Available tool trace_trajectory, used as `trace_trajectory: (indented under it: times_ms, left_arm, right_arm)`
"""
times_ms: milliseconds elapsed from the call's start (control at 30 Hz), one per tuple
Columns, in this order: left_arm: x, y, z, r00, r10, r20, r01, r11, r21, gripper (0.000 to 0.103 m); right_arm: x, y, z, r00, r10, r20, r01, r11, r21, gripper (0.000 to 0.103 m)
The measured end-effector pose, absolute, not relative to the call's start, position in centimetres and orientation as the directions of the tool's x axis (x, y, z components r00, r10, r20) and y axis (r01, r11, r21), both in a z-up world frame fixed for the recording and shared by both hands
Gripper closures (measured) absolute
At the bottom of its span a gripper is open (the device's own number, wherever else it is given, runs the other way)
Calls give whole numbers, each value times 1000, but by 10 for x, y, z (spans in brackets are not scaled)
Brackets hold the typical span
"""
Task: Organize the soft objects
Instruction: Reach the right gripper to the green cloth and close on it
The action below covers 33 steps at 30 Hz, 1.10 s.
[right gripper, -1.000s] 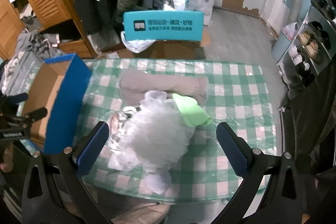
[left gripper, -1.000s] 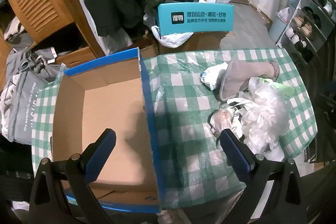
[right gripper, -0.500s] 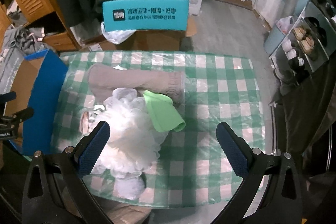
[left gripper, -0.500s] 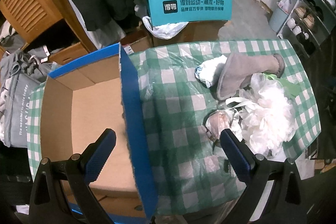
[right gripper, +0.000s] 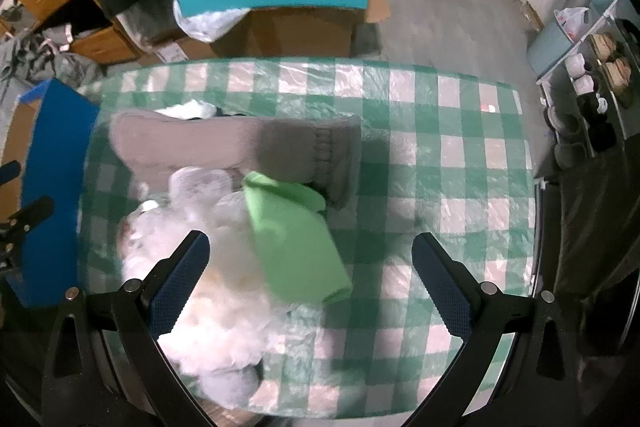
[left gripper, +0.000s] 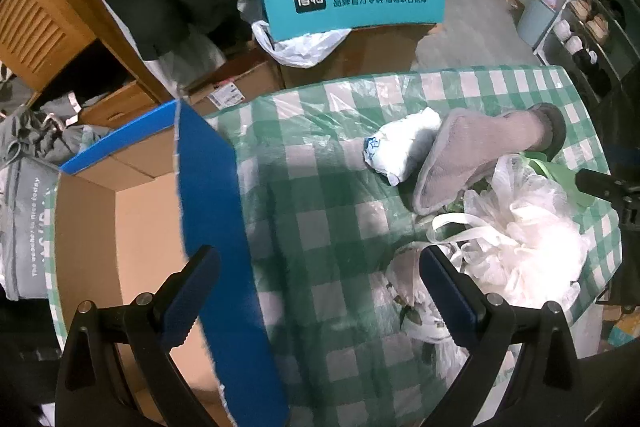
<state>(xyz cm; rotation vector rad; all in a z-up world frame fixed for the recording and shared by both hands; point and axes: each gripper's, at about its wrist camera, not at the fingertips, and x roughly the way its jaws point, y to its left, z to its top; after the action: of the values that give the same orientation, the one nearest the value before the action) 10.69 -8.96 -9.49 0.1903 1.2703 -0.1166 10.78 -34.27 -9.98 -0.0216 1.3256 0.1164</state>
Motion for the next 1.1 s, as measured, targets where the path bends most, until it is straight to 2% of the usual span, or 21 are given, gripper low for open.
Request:
trace_trajectory:
  times_ms: [367, 433, 633, 700, 733, 800, 933, 1100]
  left_arm:
    - [123, -103, -128, 224, 10, -974, 218, 974, 60, 3]
    - [124, -106, -134, 209, 7, -978, 222, 974, 54, 3]
    - [122, -112, -144, 180, -2, -984, 245, 968, 43, 3]
    - [121, -113, -145, 178, 1, -984, 250, 967, 46, 3]
    - [119, -114, -146, 177, 1, -984, 252, 967, 47, 3]
    - [117, -115, -147, 175, 5, -985, 258, 965, 51, 3]
    - [112, -117, -148, 175, 10, -985, 265, 962, 57, 3]
    - [102, -118, -145, 171, 8, -985, 264, 963, 54, 3]
  right_arm:
    - [126, -354, -138, 153, 92, -984, -78, 994, 80, 2]
    - [127, -356, -144, 139, 102, -985, -69, 993, 93, 5]
    - [129, -358, -155, 99, 139, -985, -67, 989, 132, 29]
    - [129, -356, -155, 98, 141, -985, -74, 988, 134, 46]
    - [128, -356, -155, 97, 145, -985, -79, 987, 137, 51]
    - [128, -354, -154, 93, 146, -985, -85, 987, 138, 69]
    - [122, -354, -153, 97, 151, -984, -94, 985, 142, 88]
    - [114, -357, -148, 122, 141, -983, -81, 988, 132, 91]
